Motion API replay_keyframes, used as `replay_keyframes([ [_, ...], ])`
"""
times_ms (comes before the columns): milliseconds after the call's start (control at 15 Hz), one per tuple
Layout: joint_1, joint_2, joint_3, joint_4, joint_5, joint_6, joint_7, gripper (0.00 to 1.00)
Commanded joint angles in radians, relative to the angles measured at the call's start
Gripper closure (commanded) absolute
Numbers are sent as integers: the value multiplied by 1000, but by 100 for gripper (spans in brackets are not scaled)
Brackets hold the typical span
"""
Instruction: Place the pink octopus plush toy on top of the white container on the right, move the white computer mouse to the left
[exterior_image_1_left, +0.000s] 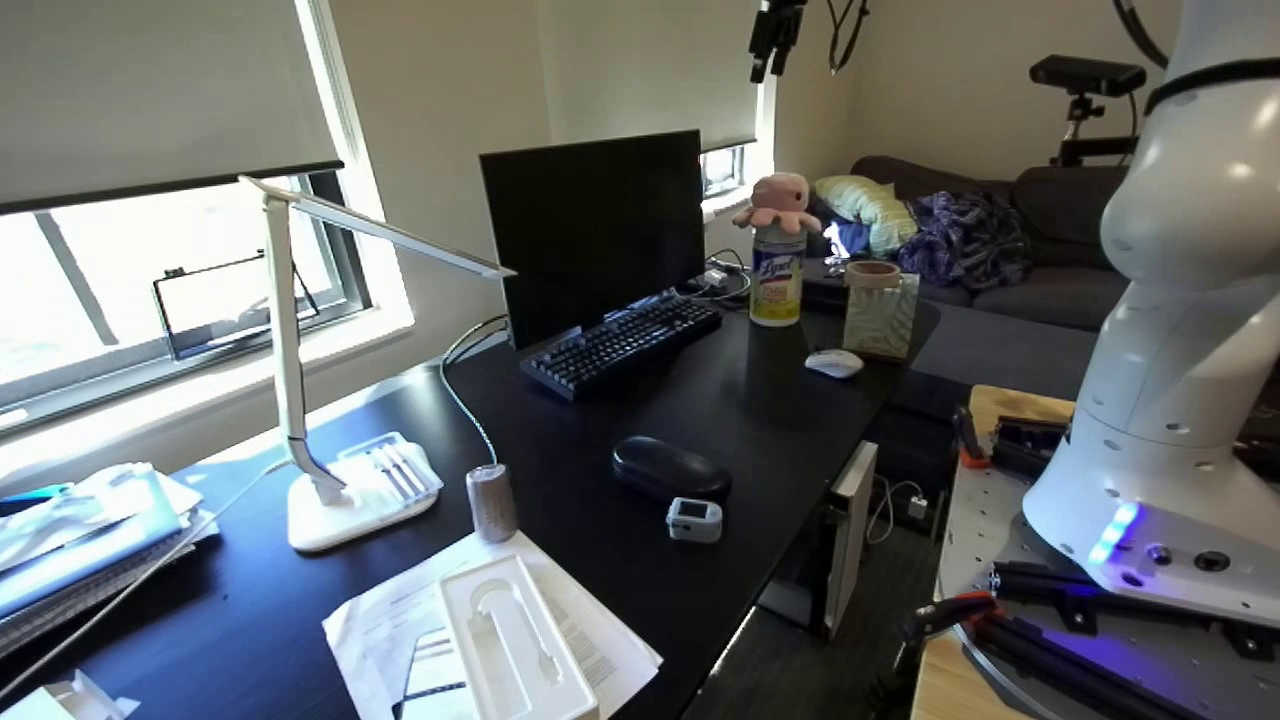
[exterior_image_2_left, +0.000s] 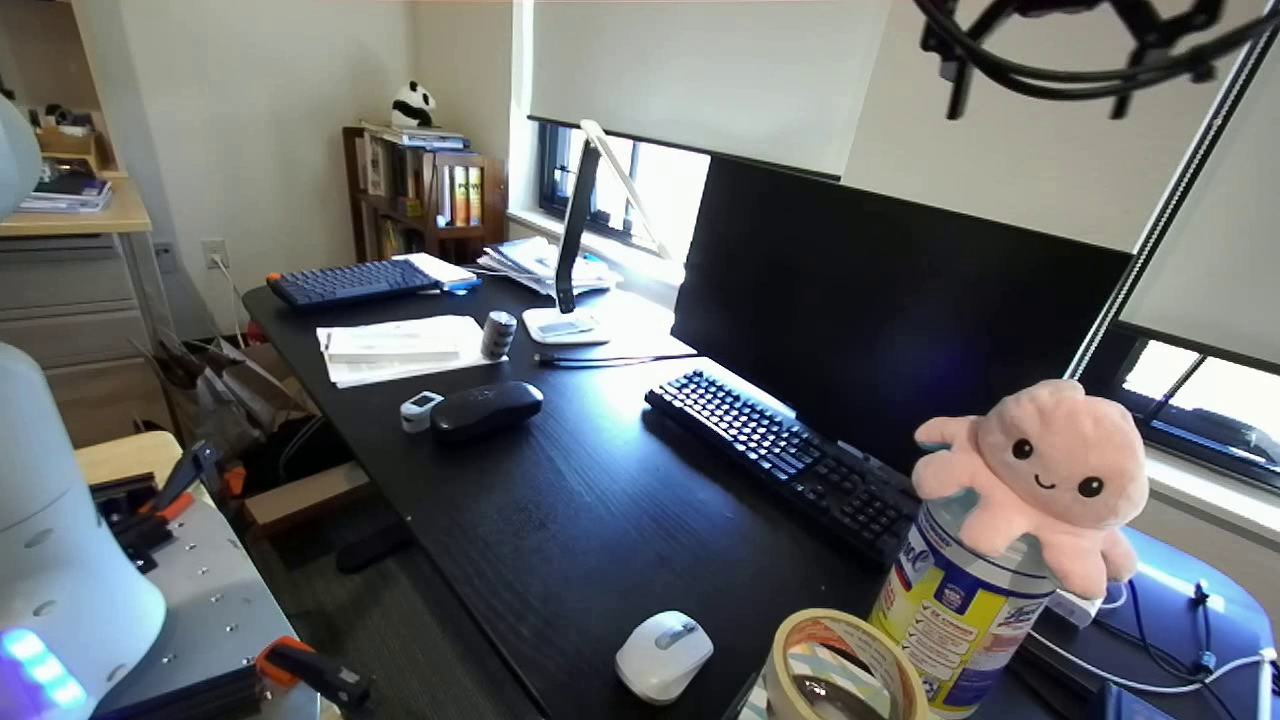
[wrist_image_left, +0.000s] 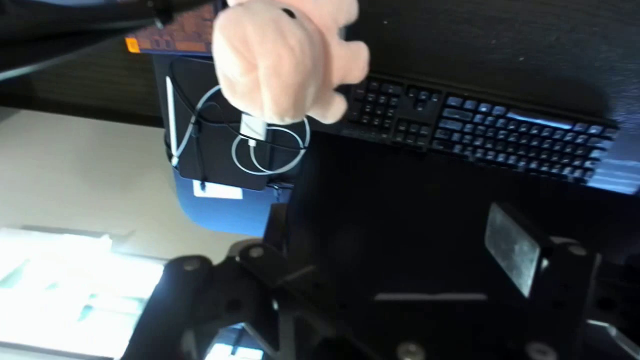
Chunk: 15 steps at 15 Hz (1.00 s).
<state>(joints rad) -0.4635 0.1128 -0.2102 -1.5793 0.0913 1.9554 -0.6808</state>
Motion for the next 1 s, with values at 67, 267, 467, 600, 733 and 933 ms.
replay_keyframes([
  [67, 153, -212, 32, -241, -28, 1, -68, 0],
  [267, 266, -311, 70, -366, -68, -2, -61, 0],
  [467, 284, -245, 34, -283, -41, -5, -14, 0],
  [600, 276, -238, 19, -277, -41, -4, -16, 0],
  [733, 266, -215, 4, -255, -45, -45, 19, 0],
  [933, 284, -208, 16, -304, -31, -60, 86, 0],
])
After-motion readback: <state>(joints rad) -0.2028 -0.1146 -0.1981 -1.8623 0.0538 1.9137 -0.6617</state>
